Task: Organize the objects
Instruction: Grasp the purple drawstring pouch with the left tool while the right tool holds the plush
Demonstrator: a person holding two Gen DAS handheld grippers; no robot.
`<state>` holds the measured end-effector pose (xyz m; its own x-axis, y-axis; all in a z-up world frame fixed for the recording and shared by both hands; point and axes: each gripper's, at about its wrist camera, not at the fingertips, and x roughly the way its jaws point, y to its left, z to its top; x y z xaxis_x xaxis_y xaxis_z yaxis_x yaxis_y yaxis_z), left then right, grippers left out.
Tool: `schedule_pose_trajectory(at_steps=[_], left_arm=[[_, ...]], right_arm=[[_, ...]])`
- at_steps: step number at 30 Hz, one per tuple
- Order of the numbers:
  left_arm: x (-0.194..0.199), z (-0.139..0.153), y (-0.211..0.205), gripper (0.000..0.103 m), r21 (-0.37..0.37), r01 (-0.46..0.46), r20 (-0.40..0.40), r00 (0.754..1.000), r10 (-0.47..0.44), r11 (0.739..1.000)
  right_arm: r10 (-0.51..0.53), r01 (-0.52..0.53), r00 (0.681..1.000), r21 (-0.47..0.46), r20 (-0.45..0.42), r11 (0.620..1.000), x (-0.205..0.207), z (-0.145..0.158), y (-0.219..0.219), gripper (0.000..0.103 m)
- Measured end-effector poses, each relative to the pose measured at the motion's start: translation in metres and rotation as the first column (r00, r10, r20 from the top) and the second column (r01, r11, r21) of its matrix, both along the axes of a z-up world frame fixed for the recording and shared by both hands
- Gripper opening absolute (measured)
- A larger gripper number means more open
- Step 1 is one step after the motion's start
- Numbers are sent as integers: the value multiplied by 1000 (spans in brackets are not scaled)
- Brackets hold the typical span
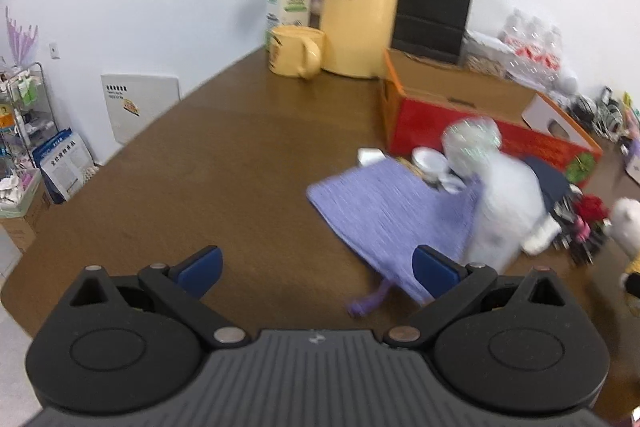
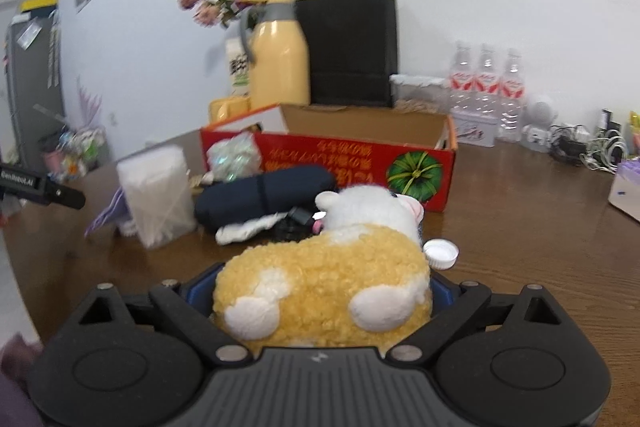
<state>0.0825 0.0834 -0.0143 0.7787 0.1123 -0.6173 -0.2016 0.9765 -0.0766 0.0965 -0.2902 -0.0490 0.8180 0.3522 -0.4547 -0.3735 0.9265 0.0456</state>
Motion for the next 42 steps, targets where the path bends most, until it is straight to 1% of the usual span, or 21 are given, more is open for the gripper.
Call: schedule_pose_trajectory(at_steps=[3, 7, 10, 14, 17, 18, 19, 22, 24, 25, 26, 27, 28, 29, 30, 32, 35, 37, 42], left_arm=[[17, 3, 9, 103, 5, -3, 17, 1000, 3, 1000], [44, 0, 11, 103, 24, 13, -1, 1000, -13, 1000], [66, -9, 9, 103, 11, 45, -23, 999, -45, 999], [85, -23, 6, 103, -19, 78, -17, 997, -79, 997], [95, -34, 4, 103, -37, 106, -45, 993, -107, 994], [97, -36, 3, 103, -31, 112, -54, 992, -113, 993], [97, -38, 0, 103, -8, 121, -42, 992, -121, 993], [95, -40, -2, 103, 6, 130, -41, 991, -130, 991], [94, -41, -5, 100, 20, 132, -40, 991, -131, 991], [93, -41, -7, 92, 30, 136, -36, 990, -135, 990], [91, -40, -9, 80, 40, 142, -29, 990, -141, 989], [89, -39, -11, 75, 48, 144, -21, 990, -143, 988], [87, -39, -12, 67, 50, 141, -18, 990, -140, 989], [86, -38, -12, 57, 51, 138, -14, 990, -138, 989], [85, -37, -13, 51, 52, 137, -10, 991, -137, 989], [82, -36, -14, 35, 48, 147, -4, 989, -147, 988], [78, -35, -17, 21, 58, 163, 1, 987, -164, 985], [75, -34, -17, 14, 47, 173, 9, 985, -173, 984], [66, -19, -11, 13, 27, 159, 47, 986, -160, 987]], right_arm=[[-36, 36, 999, 4, 7, 999, 7, 4, 4, 96], [-61, 61, 998, 7, 7, 998, 19, 6, 13, 96], [-71, 71, 997, 5, 8, 997, 27, 7, 20, 96], [-80, 80, 997, 9, 8, 997, 35, 8, 25, 96], [-91, 91, 996, 15, 5, 996, 40, 8, 25, 96], [-97, 96, 995, 16, 4, 995, 41, 8, 25, 96], [-99, 99, 995, 16, 3, 995, 41, 7, 24, 97], [-107, 107, 994, 17, -4, 994, 44, 6, 24, 97], [-111, 111, 994, 20, -7, 994, 46, 5, 23, 97], [-112, 112, 994, 24, -7, 993, 47, 4, 23, 97], [-113, 114, 994, 26, -7, 993, 47, 4, 23, 97], [-114, 114, 993, 27, -7, 993, 47, 4, 23, 97], [-115, 115, 993, 28, -6, 993, 47, 4, 23, 97], [-115, 115, 993, 30, -6, 993, 47, 4, 23, 97], [-116, 116, 993, 31, -6, 993, 47, 4, 22, 97], [-117, 118, 993, 33, -7, 993, 47, 3, 22, 97], [-115, 115, 993, 35, -10, 993, 46, 3, 23, 97], [-112, 112, 994, 38, -9, 993, 44, 3, 23, 97], [-103, 103, 995, 44, -4, 994, 41, 4, 25, 97]])
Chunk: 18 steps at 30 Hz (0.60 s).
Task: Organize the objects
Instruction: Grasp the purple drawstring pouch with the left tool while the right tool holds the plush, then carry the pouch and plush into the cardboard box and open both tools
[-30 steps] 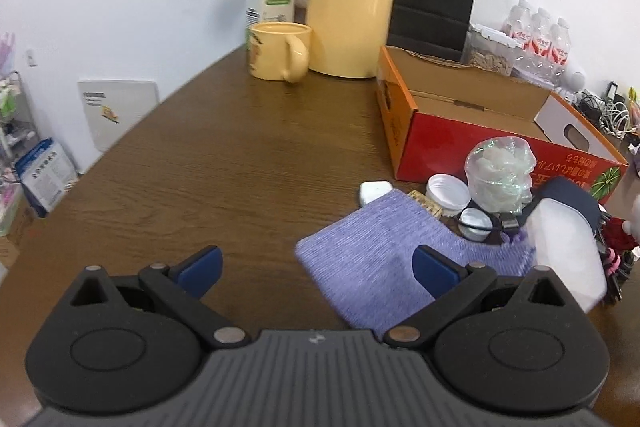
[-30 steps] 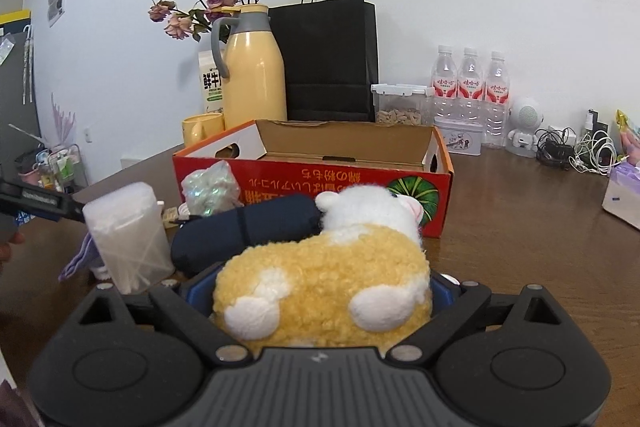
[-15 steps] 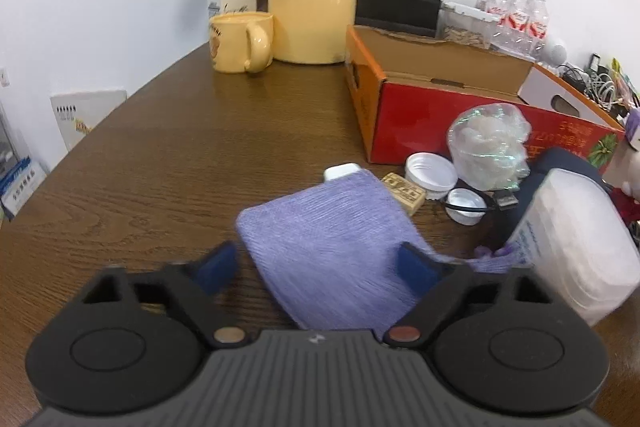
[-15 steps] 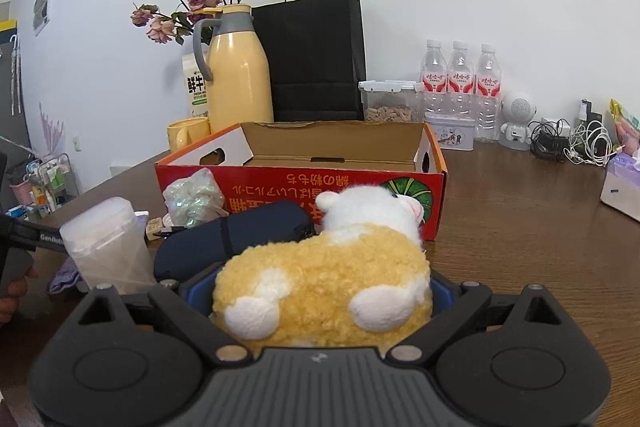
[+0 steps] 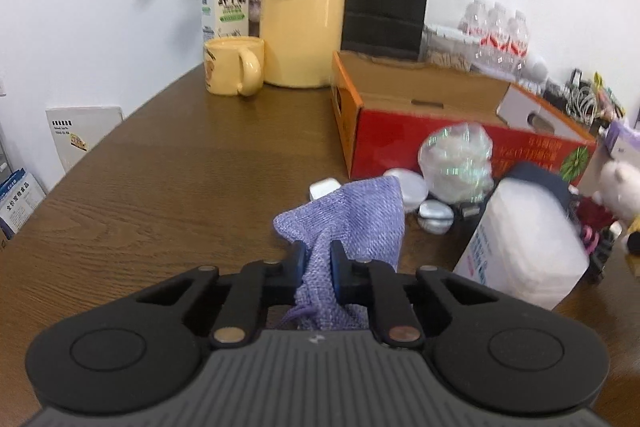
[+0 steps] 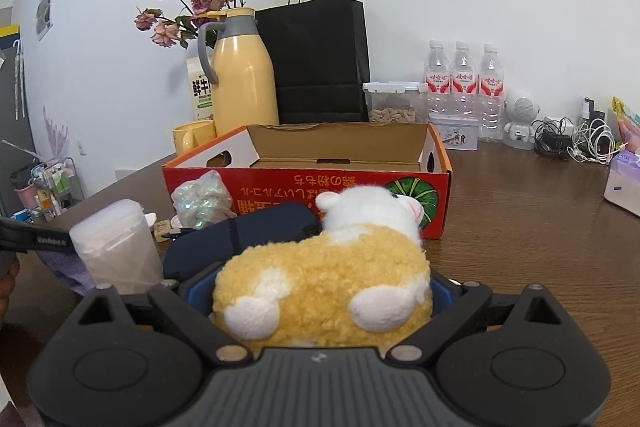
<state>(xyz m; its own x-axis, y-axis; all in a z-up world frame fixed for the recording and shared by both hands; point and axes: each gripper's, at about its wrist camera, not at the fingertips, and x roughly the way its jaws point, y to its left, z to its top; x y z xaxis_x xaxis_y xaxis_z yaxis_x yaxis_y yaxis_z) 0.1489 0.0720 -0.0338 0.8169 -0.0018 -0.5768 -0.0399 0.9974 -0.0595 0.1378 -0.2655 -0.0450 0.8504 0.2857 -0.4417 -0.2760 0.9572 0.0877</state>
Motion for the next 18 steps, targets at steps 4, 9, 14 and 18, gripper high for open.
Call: schedule_pose_trajectory(at_steps=[4, 9, 14, 18], left_arm=[[0, 17, 6, 13, -18, -21, 16, 1000, 21, 1000], [4, 44, 7, 13, -48, -9, 68, 998, 13, 999], [23, 78, -1, 13, -70, 14, 122, 992, -5, 997], [58, 100, -18, 13, -84, 56, 136, 990, -44, 995]], right_arm=[[12, -12, 1000, 2, 13, 1000, -1, 4, 2, 97], [34, -34, 997, -1, 67, 999, 4, 20, 8, 97], [34, -33, 991, -5, 127, 999, 19, 39, 15, 97], [19, -18, 986, -10, 165, 1000, 44, 55, 21, 97]])
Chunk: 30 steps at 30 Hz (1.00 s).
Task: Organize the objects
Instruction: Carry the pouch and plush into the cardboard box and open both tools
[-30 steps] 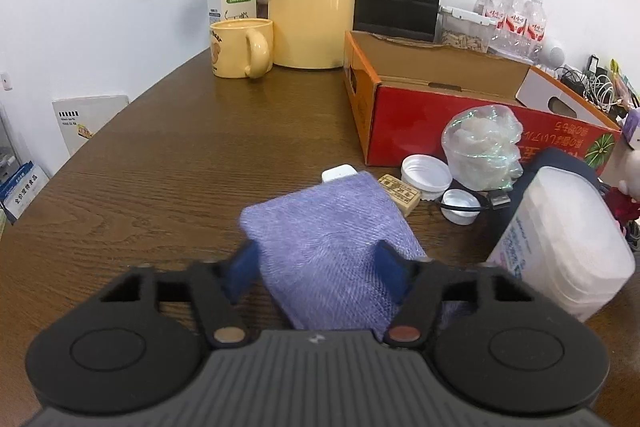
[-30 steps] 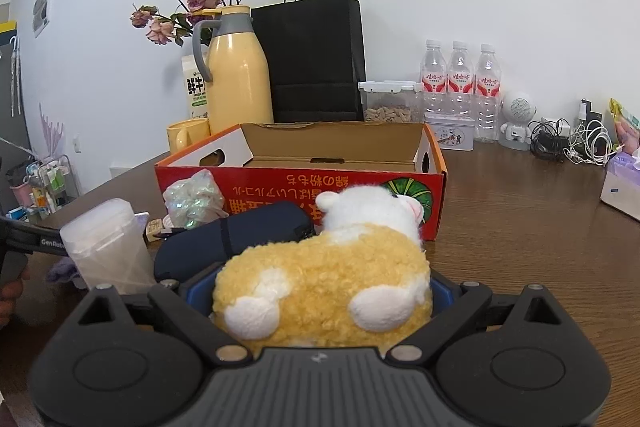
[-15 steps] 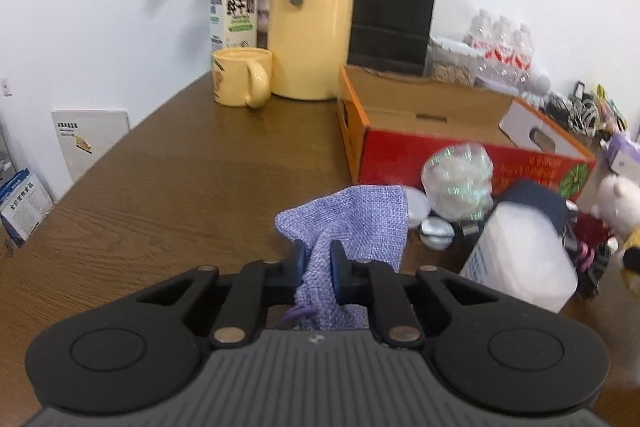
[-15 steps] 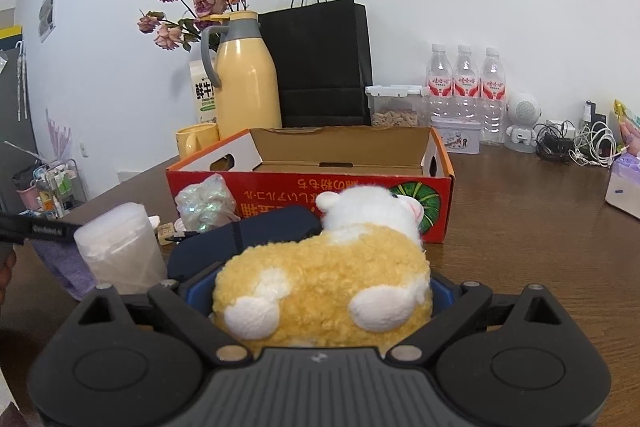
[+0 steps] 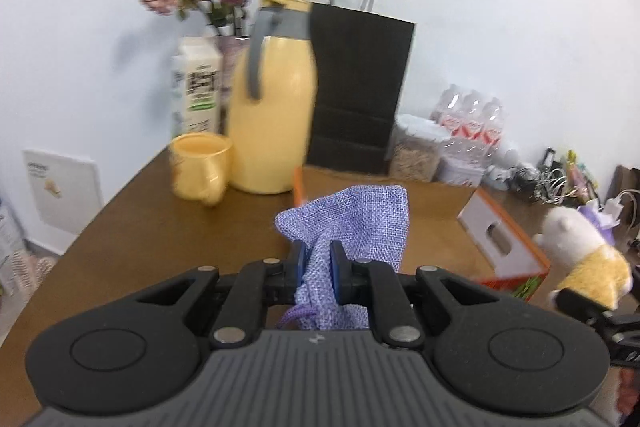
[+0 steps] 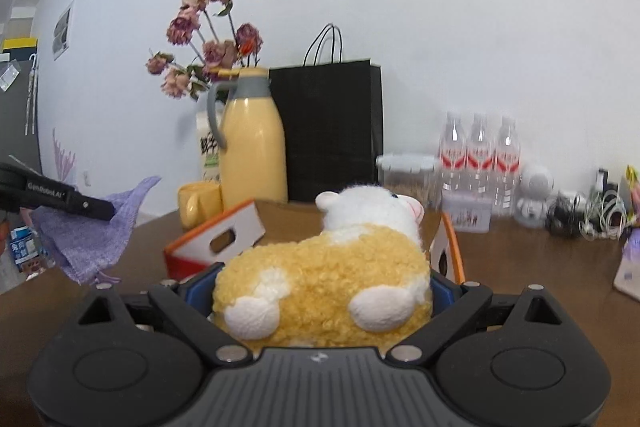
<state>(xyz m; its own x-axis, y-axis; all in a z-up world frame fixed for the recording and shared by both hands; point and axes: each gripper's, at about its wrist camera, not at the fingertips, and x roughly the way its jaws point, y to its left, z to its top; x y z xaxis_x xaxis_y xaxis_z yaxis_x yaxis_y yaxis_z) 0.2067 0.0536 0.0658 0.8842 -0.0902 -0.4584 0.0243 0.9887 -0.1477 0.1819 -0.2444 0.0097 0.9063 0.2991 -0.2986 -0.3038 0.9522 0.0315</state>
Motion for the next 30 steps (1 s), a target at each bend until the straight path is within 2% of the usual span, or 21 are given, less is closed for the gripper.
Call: schedule_pose_trajectory(at_steps=[5, 8, 15, 19, 24, 25, 27, 29, 30], left_arm=[[59, 13, -25, 13, -33, 16, -47, 999, -17, 999], [93, 7, -39, 13, -31, 12, -91, 996, -15, 999], [151, -27, -66, 13, 71, -8, -200, 980, 22, 997], [174, -49, -73, 13, 105, 12, -282, 959, 18, 994], [184, -67, -79, 15, 136, 26, -323, 946, 20, 990], [184, -69, -80, 18, 139, 27, -324, 946, 20, 990], [183, -70, -82, 31, 151, 29, -322, 946, 22, 988], [179, -70, -85, 55, 166, 40, -310, 951, 14, 985], [178, -69, -86, 62, 172, 43, -302, 953, 11, 984]], right_arm=[[-25, 26, 1000, -17, 12, 1000, 48, 13, 6, 97], [-54, 54, 998, -22, -14, 998, 84, 13, 8, 97], [-119, 112, 983, -56, -137, 992, 153, -19, 8, 97], [-158, 145, 967, -81, -199, 986, 166, -39, 7, 97], [-160, 142, 956, -87, -244, 986, 169, -48, 3, 98], [-161, 143, 954, -87, -254, 986, 170, -49, 2, 99], [-162, 143, 949, -89, -270, 986, 170, -50, 2, 101], [-161, 140, 949, -94, -270, 986, 171, -50, 3, 103], [-162, 141, 950, -95, -267, 985, 170, -50, 3, 103]])
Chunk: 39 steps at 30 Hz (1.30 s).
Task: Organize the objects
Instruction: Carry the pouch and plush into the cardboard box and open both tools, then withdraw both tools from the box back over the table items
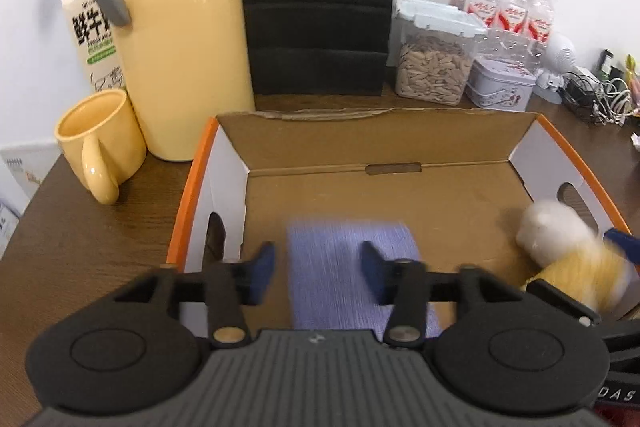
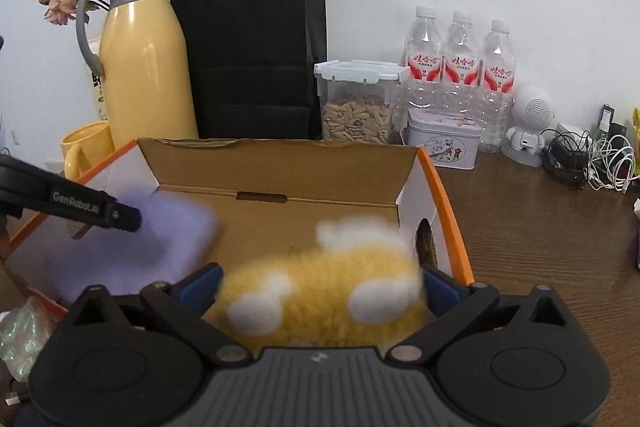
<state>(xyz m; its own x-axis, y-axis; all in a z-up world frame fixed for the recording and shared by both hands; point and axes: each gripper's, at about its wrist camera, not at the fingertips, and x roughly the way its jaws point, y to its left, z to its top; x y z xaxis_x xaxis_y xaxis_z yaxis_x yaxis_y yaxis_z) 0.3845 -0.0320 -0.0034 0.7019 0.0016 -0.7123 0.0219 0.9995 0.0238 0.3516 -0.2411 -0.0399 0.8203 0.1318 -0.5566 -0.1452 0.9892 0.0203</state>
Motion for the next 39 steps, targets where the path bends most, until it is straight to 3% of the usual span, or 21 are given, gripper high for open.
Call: schedule_pose_trajectory(at_steps=[2, 3, 12, 19, 23, 28, 34, 39], left_arm=[[-5, 3, -2, 99, 15, 0, 27, 1000, 0, 1000], [-8, 5, -2, 103, 22, 0, 45, 999, -1, 1000], [-25, 24, 1, 103, 25, 7, 133, 991, -10, 1000], [-57, 55, 11, 103, 3, -3, 226, 974, 2, 1000], [-89, 76, 17, 103, -10, -18, 294, 956, 20, 1000], [-141, 94, 26, 103, -16, -28, 403, 915, 32, 999], [-201, 90, 33, 103, -29, -2, 442, 897, 15, 1000], [-239, 75, 39, 103, -65, 13, 423, 906, 16, 998]], right_arm=[[-2, 2, 1000, 2, 8, 1000, -2, 2, 0, 103], [-3, 3, 1000, 10, 12, 1000, -4, 4, -2, 103], [-4, 4, 998, 13, 70, 1000, -18, 19, -1, 103], [12, -14, 989, 13, 149, 1000, -47, 43, 3, 103], [18, -21, 982, 13, 190, 1000, -72, 55, 3, 103], [36, -35, 971, -10, 234, 999, -108, 66, 3, 103], [42, -41, 964, -6, 263, 999, -158, 70, 3, 103], [32, -33, 967, -4, 251, 999, -196, 62, 2, 103]])
